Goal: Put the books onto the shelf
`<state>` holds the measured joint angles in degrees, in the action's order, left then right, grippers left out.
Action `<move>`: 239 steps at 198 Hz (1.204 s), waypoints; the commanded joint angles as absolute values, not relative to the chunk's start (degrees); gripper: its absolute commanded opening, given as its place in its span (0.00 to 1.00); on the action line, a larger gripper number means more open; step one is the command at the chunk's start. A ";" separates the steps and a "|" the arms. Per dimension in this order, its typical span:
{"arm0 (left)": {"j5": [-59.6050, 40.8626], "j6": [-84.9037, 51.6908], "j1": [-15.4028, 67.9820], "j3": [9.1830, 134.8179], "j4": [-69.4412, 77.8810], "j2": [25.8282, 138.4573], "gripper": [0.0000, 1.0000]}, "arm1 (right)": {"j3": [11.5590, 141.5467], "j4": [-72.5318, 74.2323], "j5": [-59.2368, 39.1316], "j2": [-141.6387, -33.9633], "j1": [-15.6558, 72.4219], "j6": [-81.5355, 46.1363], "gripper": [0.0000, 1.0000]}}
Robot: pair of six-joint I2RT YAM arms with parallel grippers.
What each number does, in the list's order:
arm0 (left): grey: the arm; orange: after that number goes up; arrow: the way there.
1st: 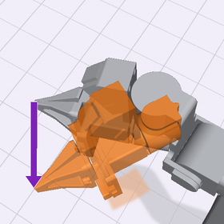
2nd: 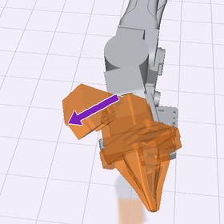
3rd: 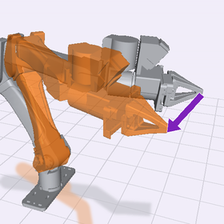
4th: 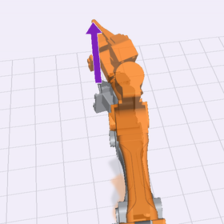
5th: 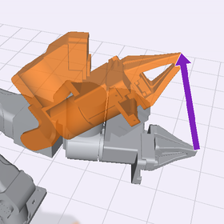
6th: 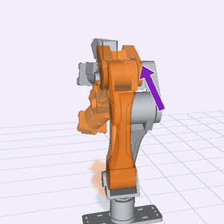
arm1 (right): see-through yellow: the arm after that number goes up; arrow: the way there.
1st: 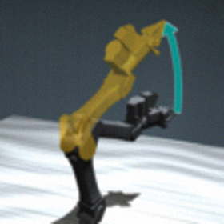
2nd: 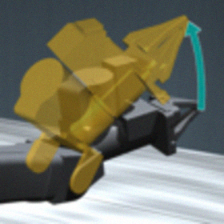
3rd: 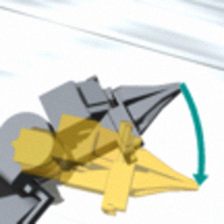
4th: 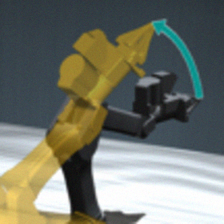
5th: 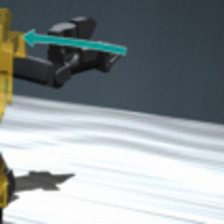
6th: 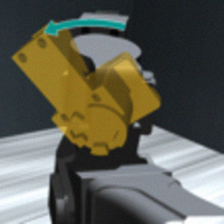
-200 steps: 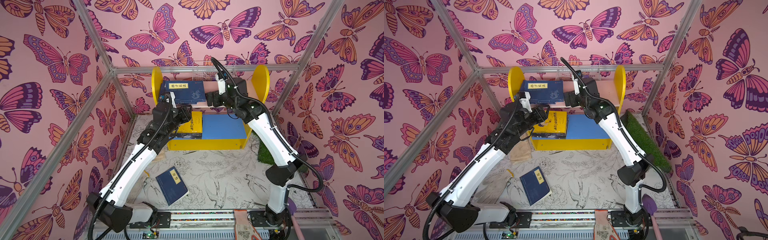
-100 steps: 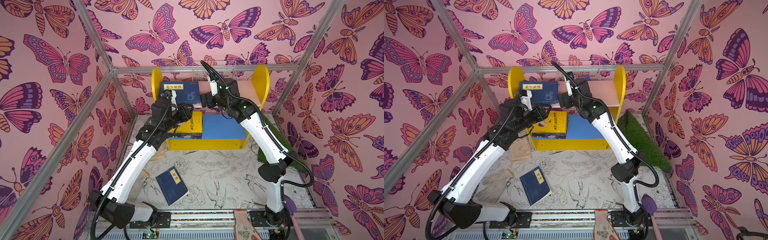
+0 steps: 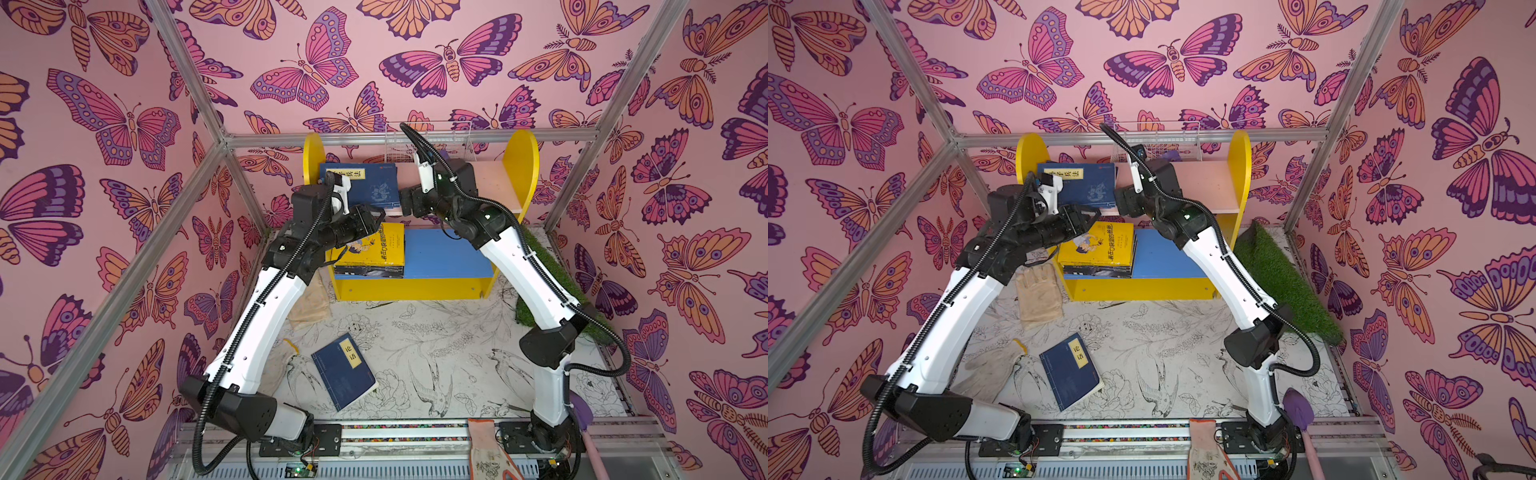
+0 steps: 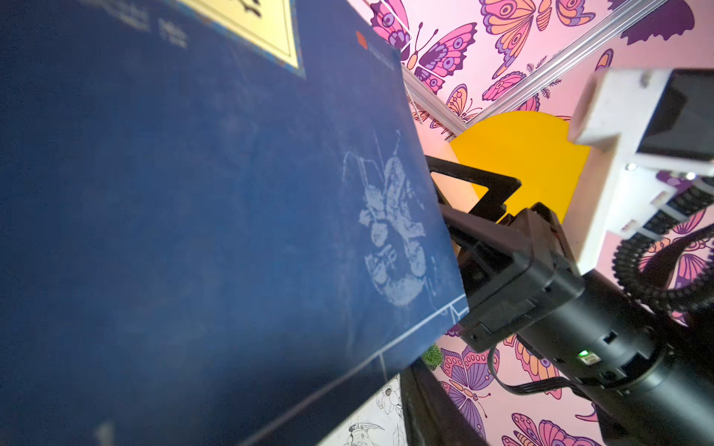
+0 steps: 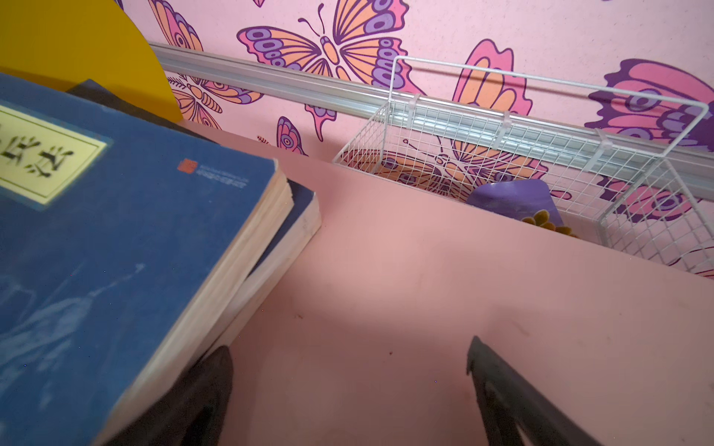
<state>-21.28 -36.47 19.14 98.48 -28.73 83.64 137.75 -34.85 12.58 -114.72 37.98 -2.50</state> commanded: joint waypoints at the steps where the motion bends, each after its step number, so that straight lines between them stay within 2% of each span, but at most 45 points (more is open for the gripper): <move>1: -15.15 -34.42 16.52 100.37 -20.38 85.98 0.51 | 135.51 -37.10 12.48 -112.48 38.40 -0.24 0.96; 60: -14.60 -31.31 16.55 97.33 -20.87 80.48 0.58 | 126.06 -31.44 10.16 -104.15 38.33 0.24 0.95; 103: -11.33 -30.35 16.54 94.09 -23.15 73.76 0.56 | 118.34 -29.06 9.45 -97.70 38.39 0.78 0.95; 115: -11.01 -30.53 16.53 94.50 -25.35 73.48 0.49 | 115.33 -28.54 9.65 -95.93 38.36 0.74 0.94; 119: -10.91 -30.58 16.50 94.74 -26.04 73.50 0.38 | 114.36 -28.44 9.69 -95.36 38.33 0.66 0.94; 132: -10.34 -30.93 16.44 95.97 -28.76 71.28 0.17 | 110.83 -27.63 10.10 -93.48 38.40 0.38 0.94; 153: -11.77 -30.98 16.47 97.36 -31.11 72.32 0.02 | 105.71 -26.20 10.87 -90.96 38.36 -0.22 0.94; 159: -12.29 -31.45 16.45 97.30 -31.20 72.33 0.00 | 104.87 -26.10 11.10 -90.48 38.37 -0.34 0.94; 239: -15.16 -32.74 18.68 103.04 -30.75 82.54 0.00 | 102.70 -26.36 13.09 -88.19 37.88 -0.61 0.95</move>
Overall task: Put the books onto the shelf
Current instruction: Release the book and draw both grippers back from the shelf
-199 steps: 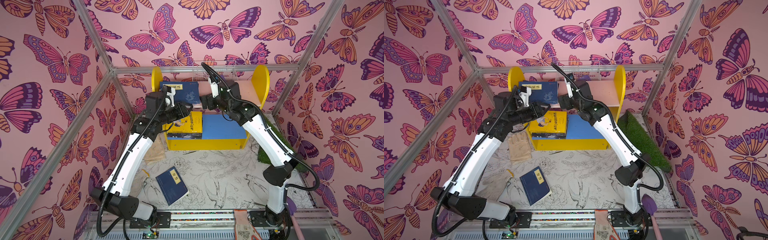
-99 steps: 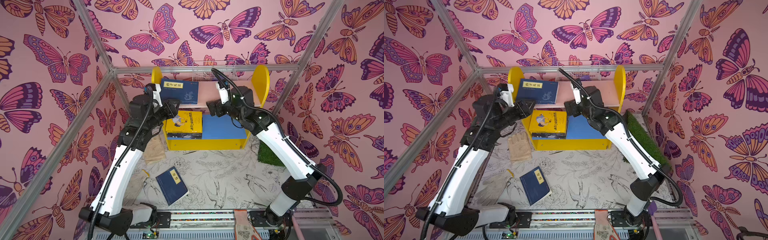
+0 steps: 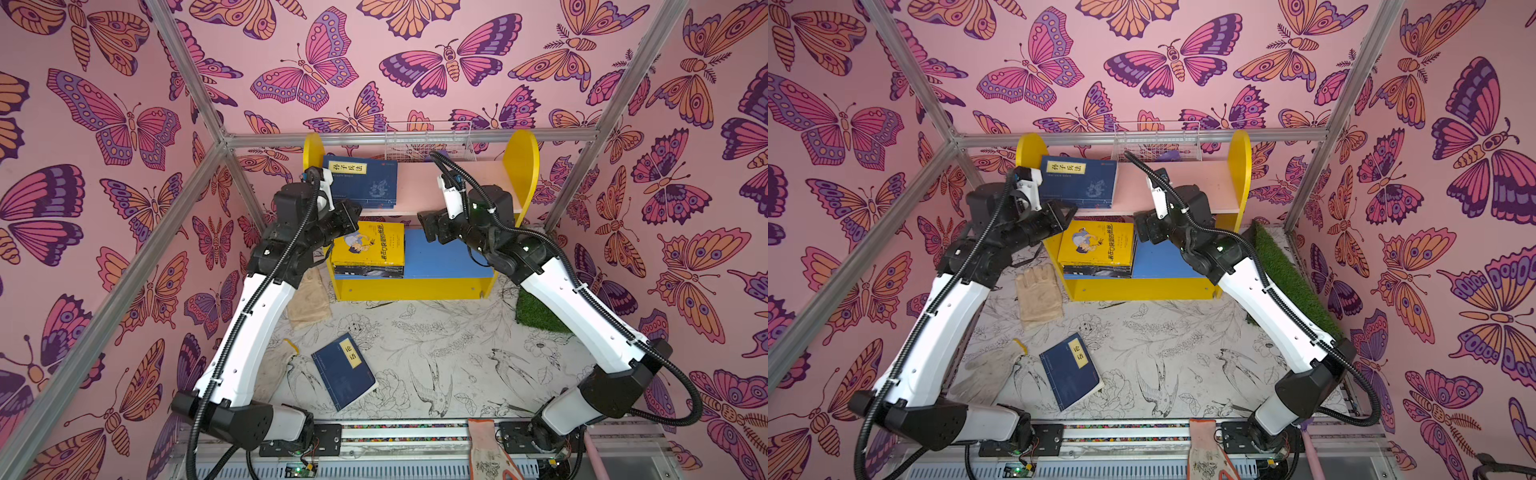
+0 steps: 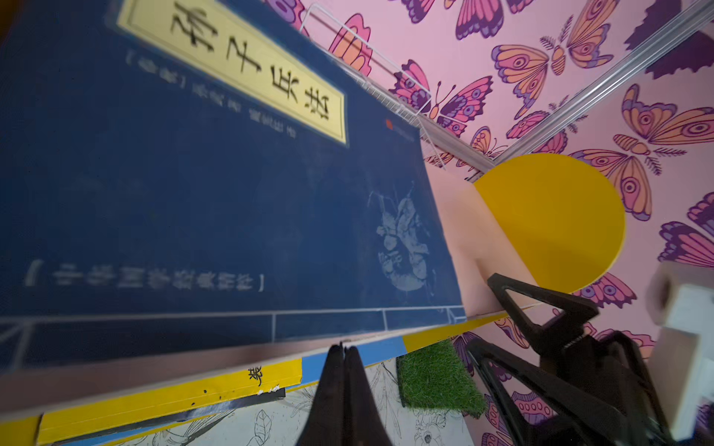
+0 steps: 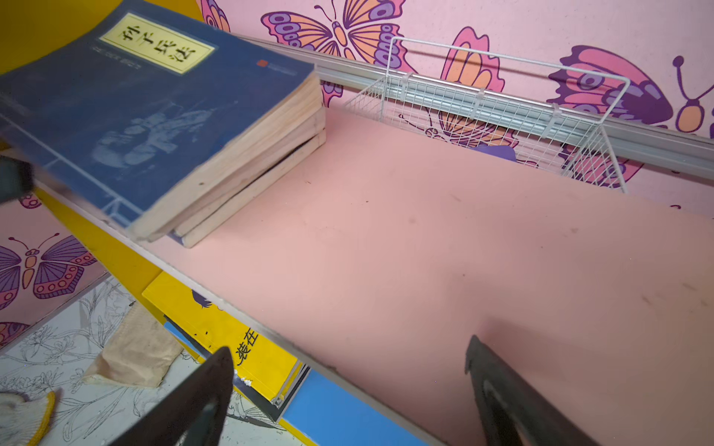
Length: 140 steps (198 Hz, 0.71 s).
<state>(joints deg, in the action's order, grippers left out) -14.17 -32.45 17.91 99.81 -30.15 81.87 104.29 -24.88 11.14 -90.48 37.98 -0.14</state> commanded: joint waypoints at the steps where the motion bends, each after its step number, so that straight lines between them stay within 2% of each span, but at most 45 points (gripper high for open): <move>1: -15.14 -32.72 18.70 103.11 -30.71 82.62 0.00 | 102.63 -26.32 13.09 -88.17 37.84 -0.61 0.95; 70: -13.58 -33.27 18.72 105.30 -30.85 85.53 0.00 | 100.87 -26.09 12.20 -86.93 36.60 -0.96 0.95; 140: -9.75 -31.43 18.71 99.85 -32.04 78.76 0.00 | 103.90 -26.62 9.00 -88.91 36.23 -2.36 0.95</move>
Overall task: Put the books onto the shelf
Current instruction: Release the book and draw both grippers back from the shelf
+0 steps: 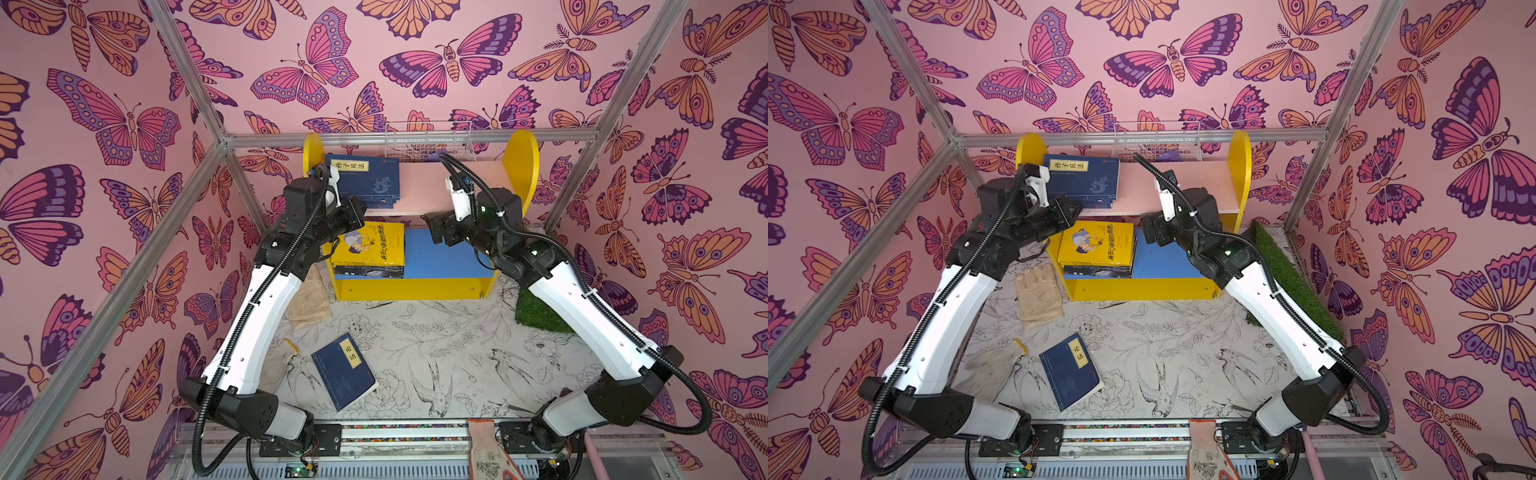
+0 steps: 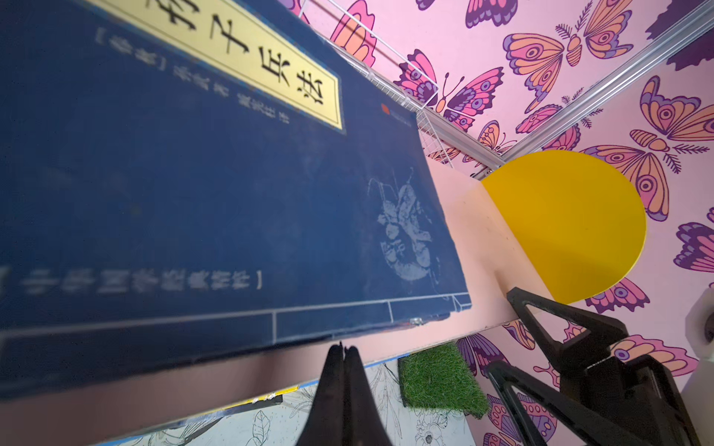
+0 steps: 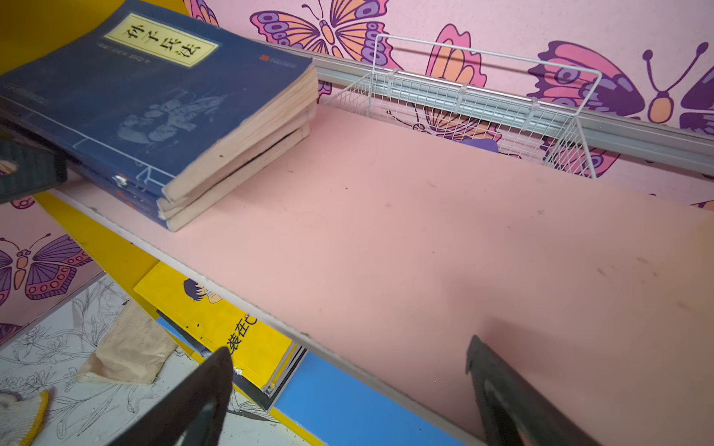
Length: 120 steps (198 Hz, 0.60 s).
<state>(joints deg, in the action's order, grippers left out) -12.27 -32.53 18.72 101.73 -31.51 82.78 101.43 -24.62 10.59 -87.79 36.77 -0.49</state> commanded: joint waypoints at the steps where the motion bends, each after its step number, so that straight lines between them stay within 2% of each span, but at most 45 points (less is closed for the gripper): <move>1: -9.53 -31.36 18.72 99.71 -32.15 78.67 0.00 | 104.07 -26.63 8.94 -89.02 36.22 -2.37 0.95; 32: 0.44 -32.82 17.11 90.73 -34.23 68.03 0.00 | 113.08 -28.76 7.35 -96.00 36.07 -1.76 0.95; 54: 3.82 -34.70 14.80 83.28 -36.64 61.72 0.00 | 121.86 -32.05 5.34 -102.64 36.12 -1.89 0.95; 79: 3.60 -36.26 12.25 77.99 -39.18 57.08 0.00 | 130.98 -35.92 5.32 -109.12 36.33 -1.85 0.95; 120: 2.83 -37.69 10.59 71.67 -43.66 52.65 0.00 | 136.20 -38.27 9.51 -113.35 38.20 0.79 0.94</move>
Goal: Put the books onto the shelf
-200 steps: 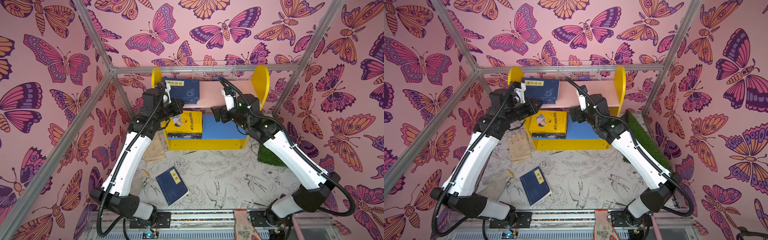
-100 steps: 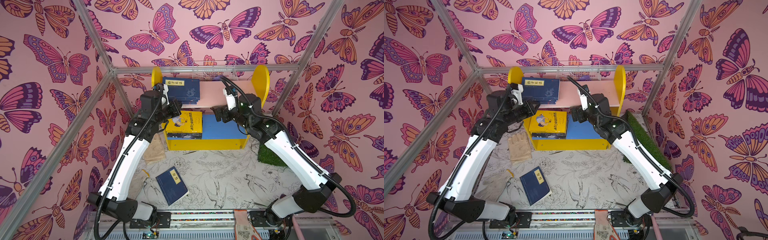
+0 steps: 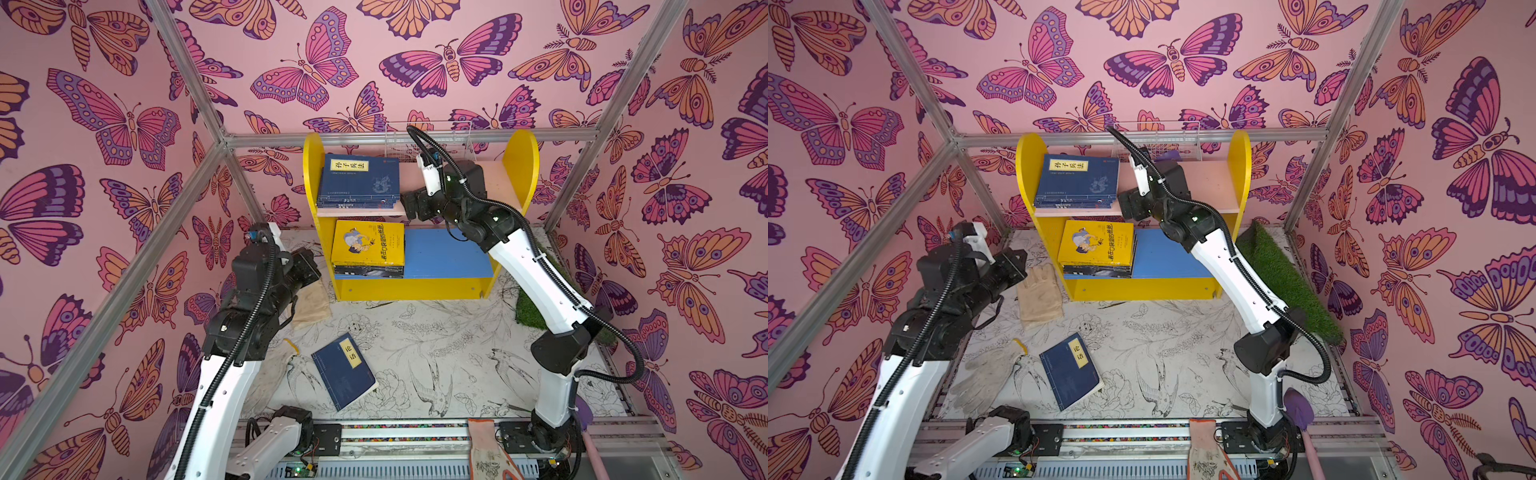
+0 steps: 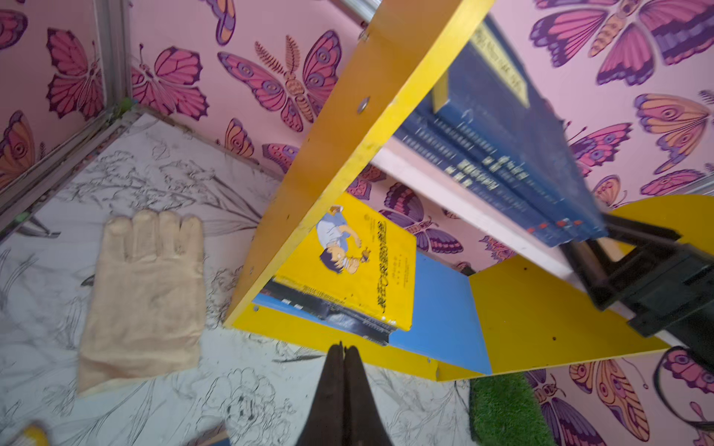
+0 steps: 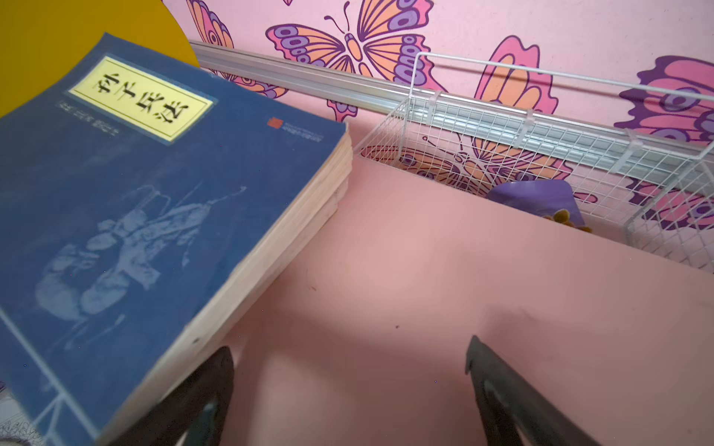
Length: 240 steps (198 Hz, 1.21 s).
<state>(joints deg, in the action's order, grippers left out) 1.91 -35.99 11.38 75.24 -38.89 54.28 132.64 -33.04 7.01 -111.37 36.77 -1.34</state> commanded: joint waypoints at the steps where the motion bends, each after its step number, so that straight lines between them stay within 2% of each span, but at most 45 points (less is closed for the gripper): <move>1: 2.82 -37.79 10.57 71.43 -43.76 52.60 0.00 | 136.39 -38.38 9.63 -113.50 38.30 0.88 0.94; 51: 0.86 -41.83 10.61 59.18 -44.61 48.18 0.00 | 146.36 -43.97 17.33 -121.32 41.42 4.56 0.95; 79: 0.97 -42.54 10.63 53.75 -44.56 46.61 0.00 | 148.46 -44.33 18.44 -123.55 41.75 3.59 0.95; 110: 1.87 -42.37 10.57 51.14 -44.49 46.14 0.00 | 147.64 -42.50 21.66 -122.47 41.73 2.73 0.95; 138: 2.25 -42.31 10.51 49.48 -44.49 46.61 0.00 | 140.40 -37.01 25.05 -115.88 41.75 2.98 0.96; 154: 2.64 -43.34 10.47 47.94 -44.48 46.89 0.08 | 134.05 -33.18 27.16 -110.20 41.75 3.61 0.96; 182: 2.07 -46.22 10.20 44.16 -44.87 46.76 0.41 | 116.70 -23.62 31.43 -96.42 42.04 5.43 0.96; 192: 1.79 -47.16 10.27 42.73 -45.30 46.88 0.46 | 109.01 -20.44 30.49 -90.98 42.25 5.80 0.96; 213: 0.53 -49.68 10.24 38.83 -45.58 47.54 0.56 | 97.80 -22.05 18.94 -82.96 42.83 4.62 0.95; 240: -1.17 -52.34 10.27 33.90 -46.13 49.19 0.66 | 86.73 -28.93 -3.43 -84.16 48.49 3.78 0.95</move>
<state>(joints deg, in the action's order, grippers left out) 0.58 -48.51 10.50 37.63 -43.86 48.01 95.59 -25.10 17.72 -80.88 43.07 3.88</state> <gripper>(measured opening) 0.628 0.954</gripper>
